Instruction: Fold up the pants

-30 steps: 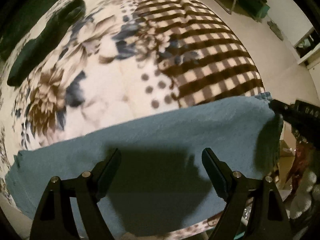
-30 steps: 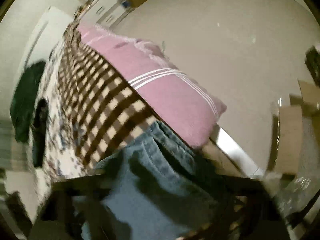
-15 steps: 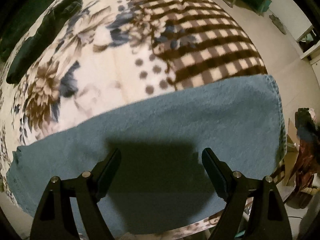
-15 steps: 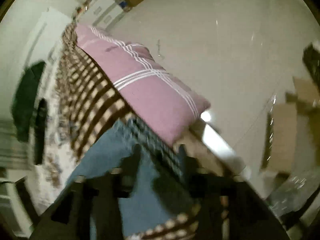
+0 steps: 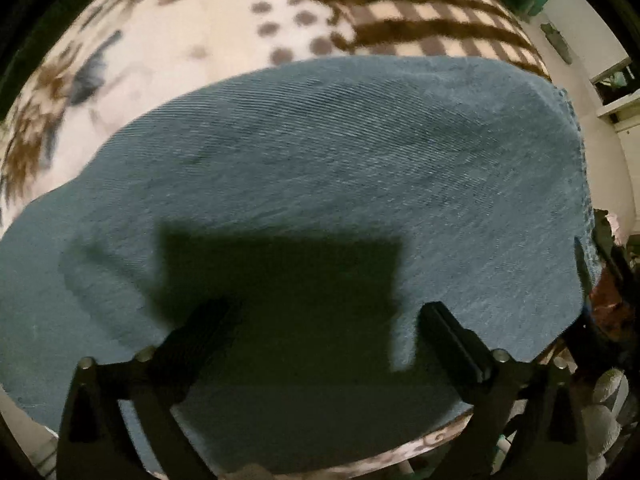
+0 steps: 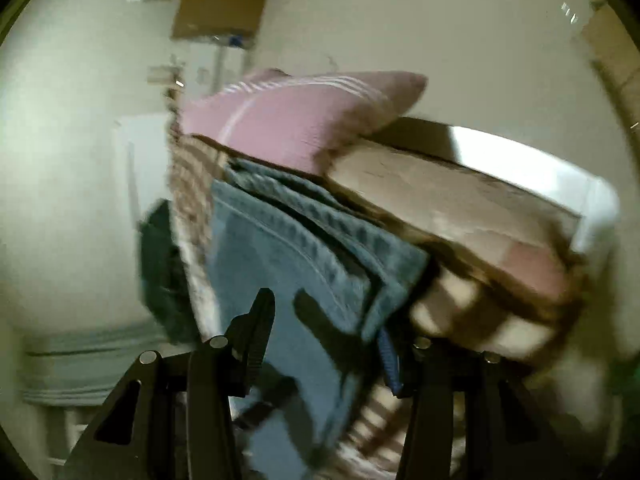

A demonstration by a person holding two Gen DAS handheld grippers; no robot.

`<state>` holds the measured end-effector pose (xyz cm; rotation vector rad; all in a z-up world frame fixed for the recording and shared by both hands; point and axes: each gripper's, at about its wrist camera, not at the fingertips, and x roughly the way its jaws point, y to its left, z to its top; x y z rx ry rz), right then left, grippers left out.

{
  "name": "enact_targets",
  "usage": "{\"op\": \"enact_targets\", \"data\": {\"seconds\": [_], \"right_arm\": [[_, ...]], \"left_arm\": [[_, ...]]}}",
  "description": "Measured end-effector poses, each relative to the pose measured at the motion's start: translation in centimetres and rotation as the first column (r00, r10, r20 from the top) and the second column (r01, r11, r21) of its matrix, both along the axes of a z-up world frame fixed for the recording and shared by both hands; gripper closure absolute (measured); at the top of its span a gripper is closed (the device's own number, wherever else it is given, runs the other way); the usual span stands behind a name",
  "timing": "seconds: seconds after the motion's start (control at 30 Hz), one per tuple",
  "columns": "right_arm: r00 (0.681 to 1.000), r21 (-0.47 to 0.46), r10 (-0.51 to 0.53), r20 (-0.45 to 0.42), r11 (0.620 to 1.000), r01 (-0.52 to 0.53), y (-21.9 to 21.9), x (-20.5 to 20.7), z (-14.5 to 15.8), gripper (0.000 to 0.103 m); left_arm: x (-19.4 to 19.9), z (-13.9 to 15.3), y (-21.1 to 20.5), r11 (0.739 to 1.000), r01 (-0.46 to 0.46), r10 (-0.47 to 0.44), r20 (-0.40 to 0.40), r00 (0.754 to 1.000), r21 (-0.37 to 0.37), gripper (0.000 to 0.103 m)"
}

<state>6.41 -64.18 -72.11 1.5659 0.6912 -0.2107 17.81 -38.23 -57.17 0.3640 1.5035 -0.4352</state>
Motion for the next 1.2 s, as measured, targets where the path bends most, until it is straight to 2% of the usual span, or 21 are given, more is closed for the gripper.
{"op": "enact_targets", "data": {"seconds": [0.1, 0.2, 0.23, 0.3, 0.37, 0.53, 0.63, 0.8, 0.93, 1.03, 1.13, 1.2], "right_arm": [[0.998, 0.014, -0.009, 0.07, 1.0, 0.008, 0.1, 0.9, -0.5, 0.054], [0.997, -0.054, 0.042, 0.071, 0.998, -0.038, 1.0, 2.6, -0.1, 0.056], [0.996, -0.085, 0.068, 0.048, 0.994, -0.064, 1.3, 3.2, 0.0, 0.068], [0.992, -0.197, 0.106, -0.067, 0.973, -0.117, 2.3, 4.5, 0.8, 0.093], [0.99, -0.239, 0.105, -0.09, 0.963, -0.123, 2.8, 4.6, 2.2, 0.094], [0.989, -0.387, 0.137, -0.051, 0.911, -0.146, 6.1, 4.7, 8.7, 0.094], [0.987, -0.418, 0.163, -0.013, 0.896, -0.153, 7.4, 4.0, 12.0, 0.094], [0.97, -0.448, 0.24, 0.042, 0.872, -0.197, 12.4, 6.5, 16.5, 0.094], [0.935, -0.481, 0.352, 0.034, 0.826, -0.294, 19.5, 10.1, 17.6, 0.094], [0.906, -0.48, 0.424, 0.004, 0.795, -0.37, 24.9, 12.3, 16.9, 0.094], [0.846, -0.487, 0.529, -0.063, 0.724, -0.489, 32.5, 14.6, 15.4, 0.094], [0.803, -0.487, 0.587, -0.103, 0.674, -0.555, 37.0, 15.5, 14.5, 0.094]], "left_arm": [[-0.1, -0.5, 0.1, 0.999, -0.031, 0.031, -0.002, 1.0, 0.015, 0.0], [-0.4, -0.7, 0.1, 0.998, -0.057, 0.057, 0.001, 0.998, 0.023, 0.0], [-0.5, -0.7, 0.2, 0.998, -0.056, 0.056, -0.007, 0.998, 0.026, 0.0], [-0.6, -0.4, 0.8, 0.998, -0.051, 0.051, -0.023, 0.998, 0.03, 0.0], [-0.1, 0.2, 1.6, 0.996, -0.076, 0.077, -0.018, 0.997, 0.042, 0.0], [-0.2, 4.1, 7.5, 0.987, -0.162, 0.162, 0.021, 0.987, 0.004, 0.0], [0.0, 6.3, 11.9, 0.976, -0.218, 0.218, 0.042, 0.975, -0.007, 0.0], [2.2, 9.3, 20.3, 0.952, -0.305, 0.306, 0.035, 0.951, -0.028, 0.0], [3.1, 9.2, 27.5, 0.939, -0.345, 0.344, 0.035, 0.938, 0.008, 0.0], [3.0, 8.9, 33.3, 0.921, -0.389, 0.388, 0.037, 0.921, 0.025, 0.0], [2.9, 8.8, 38.3, 0.902, -0.432, 0.431, 0.031, 0.902, 0.016, 0.0], [3.5, 8.3, 40.3, 0.89, -0.455, 0.455, 0.026, 0.89, 0.014, 0.0]]}}
